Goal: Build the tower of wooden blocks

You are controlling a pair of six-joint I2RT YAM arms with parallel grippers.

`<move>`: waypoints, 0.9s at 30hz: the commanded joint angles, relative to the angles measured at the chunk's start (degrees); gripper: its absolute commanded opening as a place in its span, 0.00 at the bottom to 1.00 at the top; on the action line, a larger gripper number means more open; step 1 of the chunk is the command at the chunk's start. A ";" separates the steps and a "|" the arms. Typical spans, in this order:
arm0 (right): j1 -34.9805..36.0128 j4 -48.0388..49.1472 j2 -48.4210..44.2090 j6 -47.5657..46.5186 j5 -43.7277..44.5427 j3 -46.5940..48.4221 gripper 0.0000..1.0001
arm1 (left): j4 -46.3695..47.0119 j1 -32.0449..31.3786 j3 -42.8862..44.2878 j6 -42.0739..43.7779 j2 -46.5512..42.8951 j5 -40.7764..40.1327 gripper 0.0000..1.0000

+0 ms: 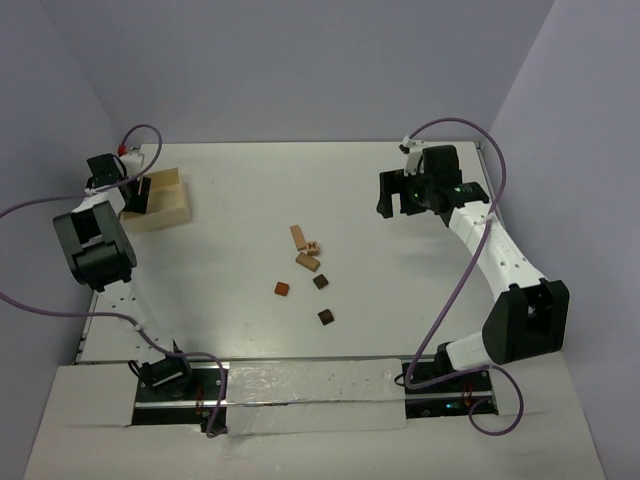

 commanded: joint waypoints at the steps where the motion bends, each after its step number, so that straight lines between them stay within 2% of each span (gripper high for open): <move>1: 0.75 -0.44 -1.08 -0.81 0.68 2.64 1.00 | -4.21 1.13 1.00 0.72 -8.05 5.55 0.82; 6: 1.01 -0.36 -1.59 -0.81 0.55 2.54 1.00 | -9.16 1.84 4.89 0.13 -15.79 11.80 0.87; 11: 1.62 -0.56 -1.44 -0.98 0.88 3.31 1.00 | -17.64 2.04 10.35 0.69 -21.38 16.73 0.85; 13: 1.57 -0.88 -1.85 -1.06 0.84 3.57 1.00 | -23.50 2.44 10.27 7.02 -23.77 20.52 0.82; 15: 1.64 -0.90 -2.20 -1.25 0.60 3.68 1.00 | -34.53 3.30 9.37 14.95 -26.51 27.71 0.79; 17: 1.64 -1.43 -1.99 -1.59 0.04 4.02 1.00 | -47.82 4.57 6.66 30.18 -29.64 29.33 0.76; 19: 1.73 -2.04 -1.47 -1.83 -0.24 4.50 1.00 | -55.25 6.99 2.57 41.73 -31.95 27.73 0.76; 22: 1.84 -2.97 -0.88 -2.04 -0.11 5.36 1.00 | -64.55 9.69 -3.57 52.08 -33.79 21.72 0.75; 25: 2.06 -3.84 -0.44 -2.12 0.56 5.92 1.00 | -63.94 11.31 -13.52 56.16 -37.56 17.28 0.75; 27: 2.33 -4.23 -0.21 -2.13 0.96 6.29 1.00 | -60.98 12.36 -21.44 58.89 -43.35 14.15 0.75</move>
